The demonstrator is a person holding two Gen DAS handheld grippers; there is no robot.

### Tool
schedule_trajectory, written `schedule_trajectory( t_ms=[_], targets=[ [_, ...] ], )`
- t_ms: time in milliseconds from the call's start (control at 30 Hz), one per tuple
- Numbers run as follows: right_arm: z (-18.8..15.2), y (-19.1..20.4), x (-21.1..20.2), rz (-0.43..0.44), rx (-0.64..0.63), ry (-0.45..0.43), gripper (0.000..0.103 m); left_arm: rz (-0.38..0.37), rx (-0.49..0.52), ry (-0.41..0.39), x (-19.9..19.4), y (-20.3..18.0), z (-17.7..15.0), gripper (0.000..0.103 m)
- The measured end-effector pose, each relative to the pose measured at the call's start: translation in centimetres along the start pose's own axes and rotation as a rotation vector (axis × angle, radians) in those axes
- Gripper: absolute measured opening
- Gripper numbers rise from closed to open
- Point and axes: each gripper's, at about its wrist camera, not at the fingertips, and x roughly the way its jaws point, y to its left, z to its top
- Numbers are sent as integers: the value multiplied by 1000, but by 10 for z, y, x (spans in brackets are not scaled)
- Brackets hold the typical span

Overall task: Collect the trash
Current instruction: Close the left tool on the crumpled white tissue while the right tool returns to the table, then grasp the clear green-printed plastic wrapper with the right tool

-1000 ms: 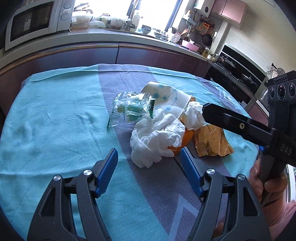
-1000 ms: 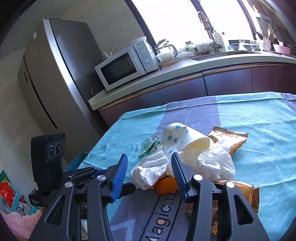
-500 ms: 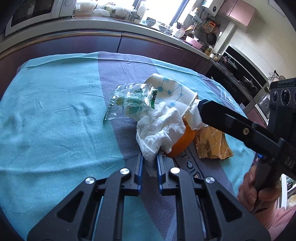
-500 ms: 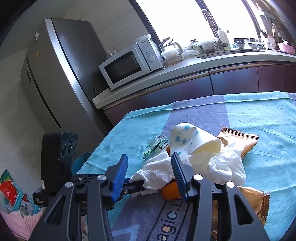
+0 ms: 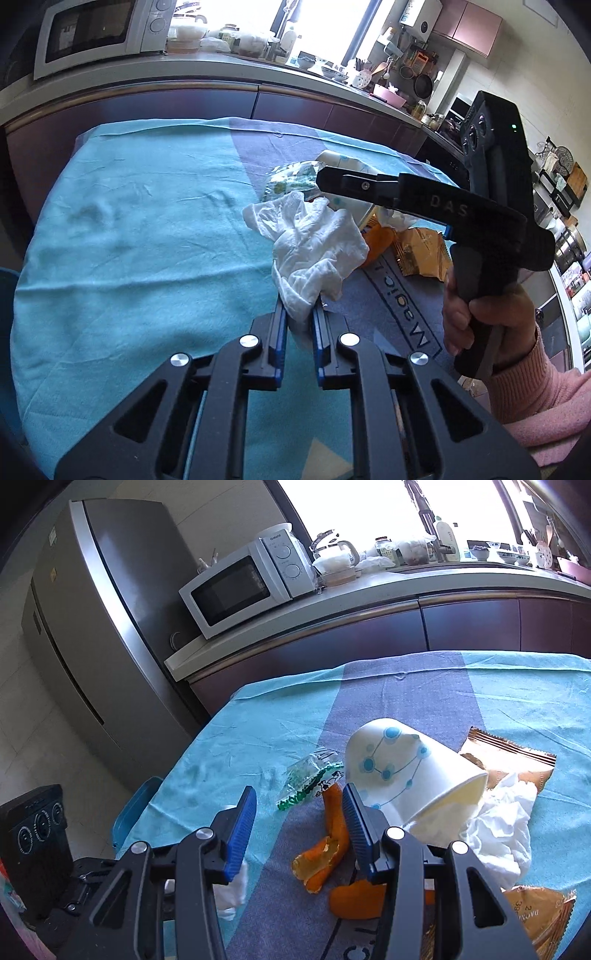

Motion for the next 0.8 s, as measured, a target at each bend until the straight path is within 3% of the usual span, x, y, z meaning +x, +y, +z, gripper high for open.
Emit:
schedule_trajectory(
  t_ms=[233,500,800],
  targets=[
    [4,0,14,-16,21,8,45,44,-29,-43,-22,14,-11,12],
    [5,-10,23,-37,90,18,18,93,-52,-58,-35,27,-22,12],
    [4,-9,14,14,93,-21,15,133,-87,-75,-46,42,-27,12]
  ],
)
